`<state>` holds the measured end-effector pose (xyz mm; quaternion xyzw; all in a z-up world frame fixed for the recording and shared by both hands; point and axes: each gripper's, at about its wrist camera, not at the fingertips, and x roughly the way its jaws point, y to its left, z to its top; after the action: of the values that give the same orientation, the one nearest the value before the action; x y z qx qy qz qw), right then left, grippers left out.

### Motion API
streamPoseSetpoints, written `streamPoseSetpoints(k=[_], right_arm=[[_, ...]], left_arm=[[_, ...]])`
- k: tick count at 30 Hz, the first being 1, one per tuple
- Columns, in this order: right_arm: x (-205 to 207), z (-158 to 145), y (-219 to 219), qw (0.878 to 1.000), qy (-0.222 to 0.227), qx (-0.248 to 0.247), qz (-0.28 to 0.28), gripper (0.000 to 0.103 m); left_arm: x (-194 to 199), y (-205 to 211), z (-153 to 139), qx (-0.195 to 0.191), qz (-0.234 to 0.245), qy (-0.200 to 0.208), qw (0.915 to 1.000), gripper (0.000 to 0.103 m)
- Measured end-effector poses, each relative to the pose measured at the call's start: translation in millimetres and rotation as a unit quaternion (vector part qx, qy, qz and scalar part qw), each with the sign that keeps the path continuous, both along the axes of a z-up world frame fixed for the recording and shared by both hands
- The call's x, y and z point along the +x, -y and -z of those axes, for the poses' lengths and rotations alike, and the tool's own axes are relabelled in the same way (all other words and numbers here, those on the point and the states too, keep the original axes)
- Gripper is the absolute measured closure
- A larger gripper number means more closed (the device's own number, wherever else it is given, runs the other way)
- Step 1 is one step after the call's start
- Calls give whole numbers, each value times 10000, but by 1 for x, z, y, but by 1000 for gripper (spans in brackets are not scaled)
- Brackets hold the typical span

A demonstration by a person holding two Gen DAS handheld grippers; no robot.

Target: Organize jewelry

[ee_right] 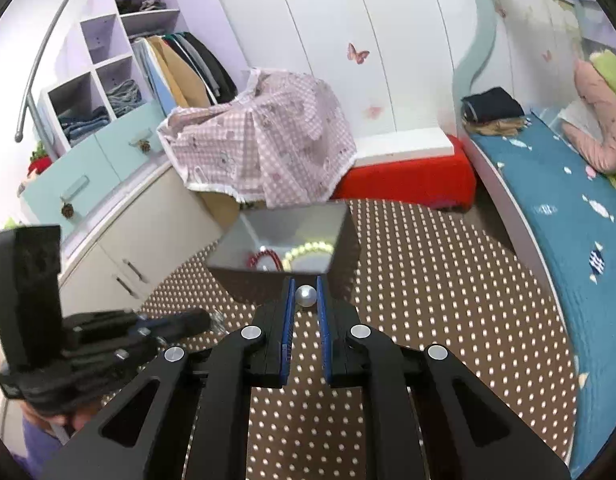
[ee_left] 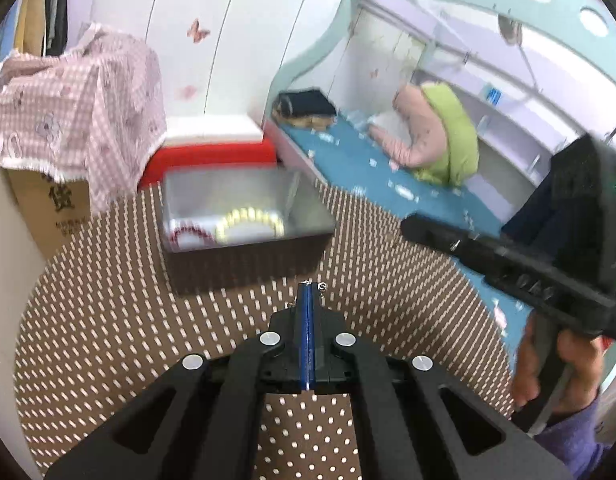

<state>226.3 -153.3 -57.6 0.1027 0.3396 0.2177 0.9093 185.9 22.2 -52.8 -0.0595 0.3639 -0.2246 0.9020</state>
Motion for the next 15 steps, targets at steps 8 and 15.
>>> streamPoseSetpoints(k=[8,15], right_arm=[[30,-24,-19,9998,122,112,-90,91],[63,-7,-46,9997,-127,6,-198,91]], left_arm=[[35,-12,-40,98,-327,394,9986,103],[74,-18,-17,93,-452,20,9989,103]])
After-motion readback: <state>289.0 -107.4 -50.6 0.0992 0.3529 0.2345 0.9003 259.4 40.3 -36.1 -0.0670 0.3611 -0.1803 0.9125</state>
